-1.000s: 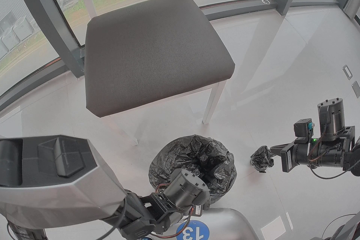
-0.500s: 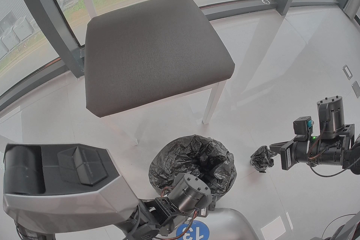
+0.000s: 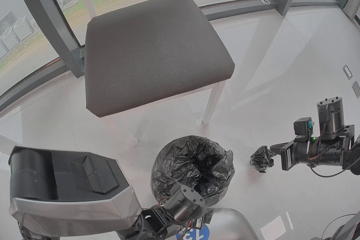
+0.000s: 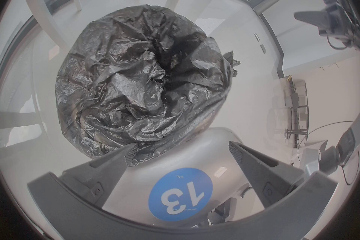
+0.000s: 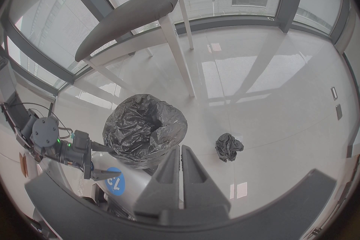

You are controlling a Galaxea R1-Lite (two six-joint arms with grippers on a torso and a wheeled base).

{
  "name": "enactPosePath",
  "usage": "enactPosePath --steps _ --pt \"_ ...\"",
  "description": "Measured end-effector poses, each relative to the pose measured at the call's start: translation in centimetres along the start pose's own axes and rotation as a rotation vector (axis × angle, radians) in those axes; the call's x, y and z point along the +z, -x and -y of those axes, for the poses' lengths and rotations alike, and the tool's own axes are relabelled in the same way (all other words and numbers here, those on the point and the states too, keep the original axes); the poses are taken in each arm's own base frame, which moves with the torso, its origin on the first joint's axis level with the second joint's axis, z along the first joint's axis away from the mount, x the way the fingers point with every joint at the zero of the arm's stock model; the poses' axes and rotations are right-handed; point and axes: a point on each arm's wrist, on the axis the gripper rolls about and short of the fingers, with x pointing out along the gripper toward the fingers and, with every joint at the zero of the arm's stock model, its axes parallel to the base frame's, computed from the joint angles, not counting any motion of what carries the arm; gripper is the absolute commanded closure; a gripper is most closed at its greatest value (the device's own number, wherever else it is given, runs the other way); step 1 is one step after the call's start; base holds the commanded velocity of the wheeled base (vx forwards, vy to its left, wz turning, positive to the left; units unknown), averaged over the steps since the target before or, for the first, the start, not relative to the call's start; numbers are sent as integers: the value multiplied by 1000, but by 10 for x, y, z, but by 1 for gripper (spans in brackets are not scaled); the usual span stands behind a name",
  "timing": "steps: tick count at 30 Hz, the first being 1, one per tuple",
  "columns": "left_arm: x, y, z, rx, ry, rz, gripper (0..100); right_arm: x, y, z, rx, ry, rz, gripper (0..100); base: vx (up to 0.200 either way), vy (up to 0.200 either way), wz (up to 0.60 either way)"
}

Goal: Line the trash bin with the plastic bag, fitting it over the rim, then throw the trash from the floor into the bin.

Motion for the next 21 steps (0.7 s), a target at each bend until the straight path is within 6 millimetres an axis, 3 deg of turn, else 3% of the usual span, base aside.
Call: enactPosePath --steps 9,21 --pt "1 6 7 -24 -9 18 0 2 0 2 -4 -5 6 100 0 0 0" --pt "27 46 4 -49 16 100 0 3 0 5 -15 -16 14 100 0 0 0"
